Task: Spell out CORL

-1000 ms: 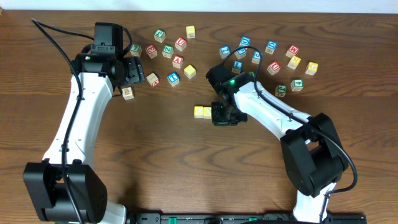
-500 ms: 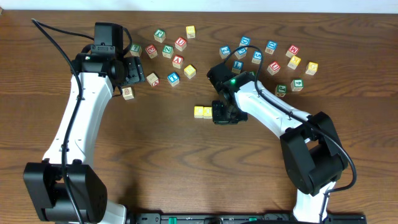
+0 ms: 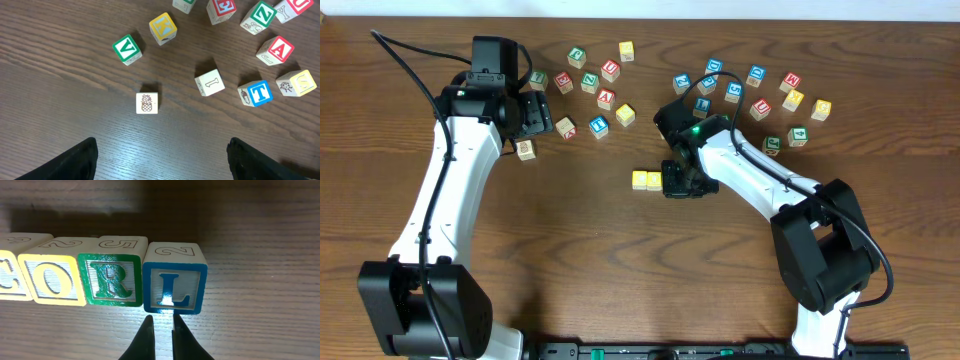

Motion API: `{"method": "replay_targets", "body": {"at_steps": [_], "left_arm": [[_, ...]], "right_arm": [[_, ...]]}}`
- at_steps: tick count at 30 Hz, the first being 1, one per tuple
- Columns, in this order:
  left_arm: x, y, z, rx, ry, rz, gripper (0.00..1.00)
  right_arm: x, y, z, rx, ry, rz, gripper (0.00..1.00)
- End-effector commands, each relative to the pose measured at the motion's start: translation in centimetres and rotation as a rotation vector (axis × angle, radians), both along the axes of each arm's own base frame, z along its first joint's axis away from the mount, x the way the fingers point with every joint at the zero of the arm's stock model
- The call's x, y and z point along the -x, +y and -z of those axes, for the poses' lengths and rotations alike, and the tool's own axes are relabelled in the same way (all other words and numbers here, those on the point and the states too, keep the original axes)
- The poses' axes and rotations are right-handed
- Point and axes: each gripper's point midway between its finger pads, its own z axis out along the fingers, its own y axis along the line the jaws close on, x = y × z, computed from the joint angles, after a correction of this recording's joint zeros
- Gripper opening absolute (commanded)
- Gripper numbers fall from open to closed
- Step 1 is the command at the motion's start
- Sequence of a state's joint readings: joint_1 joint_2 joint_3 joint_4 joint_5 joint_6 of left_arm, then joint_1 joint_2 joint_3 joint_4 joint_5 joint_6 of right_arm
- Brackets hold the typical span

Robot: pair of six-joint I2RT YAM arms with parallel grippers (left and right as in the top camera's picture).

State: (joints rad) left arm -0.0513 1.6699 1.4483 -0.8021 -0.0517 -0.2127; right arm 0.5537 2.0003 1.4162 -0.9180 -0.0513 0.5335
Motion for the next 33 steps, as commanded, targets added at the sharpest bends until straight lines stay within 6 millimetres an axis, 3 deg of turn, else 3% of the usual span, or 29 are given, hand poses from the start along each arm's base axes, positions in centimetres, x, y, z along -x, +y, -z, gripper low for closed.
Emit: {"method": "replay_targets", "body": {"at_steps": [1,22,28,33], "left_arm": [[-0.3,0.2,-0.2,-0.004,-0.010,-0.014,0.82],[-0.3,0.2,-0.2,-0.004,-0.010,-0.015,0.82],[-0.3,0.2,-0.2,-0.004,-0.010,-0.014,0.82],[-0.3,0.2,-0.2,-0.004,-0.010,-0.015,0.82]], "right_arm": [[0.0,-0.6,0.7,0.024,0.007,0.010,0.08],[-0.4,-0.1,0.3,0.003,-0.013,-0.040,0.04],[-1.5,0.7,-3.2,-0.052,-0.093,-0.085,0.07],[-2.7,-0.6,-7.1,-0.058,-0.206,-0.059,0.12]]}}
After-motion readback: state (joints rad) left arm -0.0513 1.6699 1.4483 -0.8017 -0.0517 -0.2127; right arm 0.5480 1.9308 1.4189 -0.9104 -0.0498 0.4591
